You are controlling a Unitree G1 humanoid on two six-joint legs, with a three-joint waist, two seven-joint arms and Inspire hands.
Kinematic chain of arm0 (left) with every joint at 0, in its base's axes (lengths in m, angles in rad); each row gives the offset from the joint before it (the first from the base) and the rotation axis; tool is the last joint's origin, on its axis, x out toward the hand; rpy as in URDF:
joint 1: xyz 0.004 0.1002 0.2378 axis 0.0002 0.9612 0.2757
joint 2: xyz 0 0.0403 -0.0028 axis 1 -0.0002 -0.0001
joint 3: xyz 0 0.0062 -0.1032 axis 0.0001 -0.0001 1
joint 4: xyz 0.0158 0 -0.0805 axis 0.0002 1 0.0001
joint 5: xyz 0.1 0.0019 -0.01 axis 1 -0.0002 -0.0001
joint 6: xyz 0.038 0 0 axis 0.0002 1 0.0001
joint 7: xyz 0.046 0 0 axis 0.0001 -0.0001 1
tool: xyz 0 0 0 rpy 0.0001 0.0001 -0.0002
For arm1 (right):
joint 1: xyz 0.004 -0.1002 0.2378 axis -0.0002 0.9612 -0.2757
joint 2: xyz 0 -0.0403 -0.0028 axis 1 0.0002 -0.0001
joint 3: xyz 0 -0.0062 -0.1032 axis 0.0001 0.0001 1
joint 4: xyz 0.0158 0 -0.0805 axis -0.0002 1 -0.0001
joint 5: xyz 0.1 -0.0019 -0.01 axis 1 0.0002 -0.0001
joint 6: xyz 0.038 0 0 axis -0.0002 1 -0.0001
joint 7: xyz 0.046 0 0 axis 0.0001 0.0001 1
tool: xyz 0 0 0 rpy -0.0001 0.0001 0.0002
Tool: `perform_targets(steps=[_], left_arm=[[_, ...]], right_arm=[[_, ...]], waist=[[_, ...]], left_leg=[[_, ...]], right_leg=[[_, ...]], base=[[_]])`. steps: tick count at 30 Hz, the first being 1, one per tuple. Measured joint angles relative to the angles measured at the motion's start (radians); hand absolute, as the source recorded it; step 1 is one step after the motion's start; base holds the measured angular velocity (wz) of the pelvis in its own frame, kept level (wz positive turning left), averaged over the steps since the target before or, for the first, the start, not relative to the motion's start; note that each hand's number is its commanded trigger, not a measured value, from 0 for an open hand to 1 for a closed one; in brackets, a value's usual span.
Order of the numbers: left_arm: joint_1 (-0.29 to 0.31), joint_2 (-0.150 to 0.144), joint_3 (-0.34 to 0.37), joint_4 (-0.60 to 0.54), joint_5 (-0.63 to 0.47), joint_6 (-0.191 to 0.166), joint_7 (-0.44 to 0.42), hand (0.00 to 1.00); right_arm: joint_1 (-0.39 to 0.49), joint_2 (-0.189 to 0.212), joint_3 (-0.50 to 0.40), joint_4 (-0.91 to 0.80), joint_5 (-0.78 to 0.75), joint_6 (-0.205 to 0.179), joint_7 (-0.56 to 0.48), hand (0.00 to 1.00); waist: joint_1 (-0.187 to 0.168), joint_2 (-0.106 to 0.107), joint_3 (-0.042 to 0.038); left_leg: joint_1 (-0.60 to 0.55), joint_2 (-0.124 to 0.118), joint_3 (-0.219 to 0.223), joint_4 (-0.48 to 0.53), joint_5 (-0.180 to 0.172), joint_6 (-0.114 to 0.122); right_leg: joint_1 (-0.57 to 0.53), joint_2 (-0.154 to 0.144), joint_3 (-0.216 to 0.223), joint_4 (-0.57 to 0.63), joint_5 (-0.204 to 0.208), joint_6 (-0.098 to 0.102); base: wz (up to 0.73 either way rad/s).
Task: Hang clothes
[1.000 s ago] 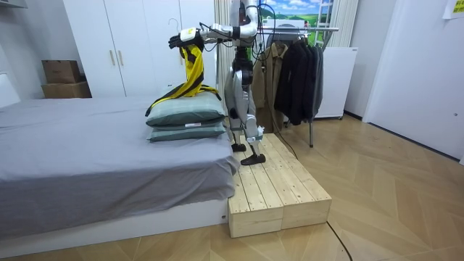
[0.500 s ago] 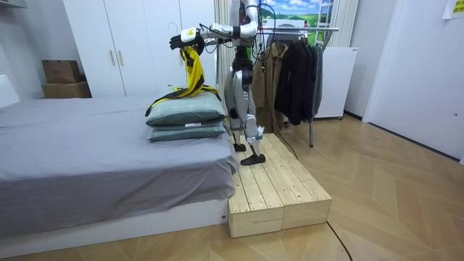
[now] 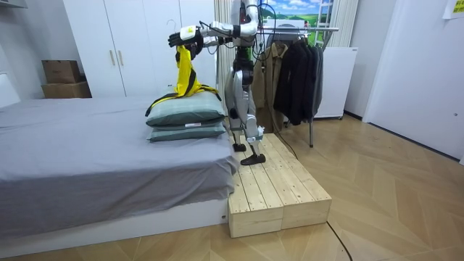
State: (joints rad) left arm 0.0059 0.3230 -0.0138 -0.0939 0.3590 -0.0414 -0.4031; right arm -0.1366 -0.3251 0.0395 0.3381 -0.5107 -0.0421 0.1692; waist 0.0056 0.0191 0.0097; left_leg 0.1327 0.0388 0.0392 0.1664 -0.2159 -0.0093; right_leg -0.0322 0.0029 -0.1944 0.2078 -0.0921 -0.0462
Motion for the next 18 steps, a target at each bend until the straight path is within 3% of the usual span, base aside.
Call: perform_targets(steps=[3, 11, 18], left_arm=[[0.000, 0.000, 0.020, 0.003, -0.017, 0.012, 0.000, 0.00], [0.033, 0.000, 0.062, 0.016, -0.040, 0.022, 0.006, 0.00], [0.077, -0.001, 0.129, 0.102, -0.074, 0.022, 0.110, 0.00]], right_arm=[[0.000, -0.001, -0.012, 0.006, 0.000, 0.001, -0.012, 1.00], [0.000, -0.027, -0.025, 0.006, -0.001, 0.000, -0.068, 1.00], [0.000, -0.039, -0.026, 0.006, -0.003, 0.000, -0.095, 1.00]], waist=[[0.000, -0.006, 0.0036], [0.003, -0.005, 0.0031], [0.008, -0.006, 0.0027]], left_leg=[[-0.007, 0.001, 0.000, 0.000, 0.000, 0.000], [-0.003, 0.002, 0.007, -0.001, 0.000, 0.000], [0.002, 0.001, 0.016, -0.003, 0.000, 0.000]], right_leg=[[-0.007, 0.001, -0.001, 0.001, 0.000, -0.001], [-0.006, 0.000, 0.000, 0.000, -0.001, -0.001], [-0.006, 0.000, 0.003, 0.004, -0.004, 0.000]], base=[[0.00], [-0.03], [-0.03]])
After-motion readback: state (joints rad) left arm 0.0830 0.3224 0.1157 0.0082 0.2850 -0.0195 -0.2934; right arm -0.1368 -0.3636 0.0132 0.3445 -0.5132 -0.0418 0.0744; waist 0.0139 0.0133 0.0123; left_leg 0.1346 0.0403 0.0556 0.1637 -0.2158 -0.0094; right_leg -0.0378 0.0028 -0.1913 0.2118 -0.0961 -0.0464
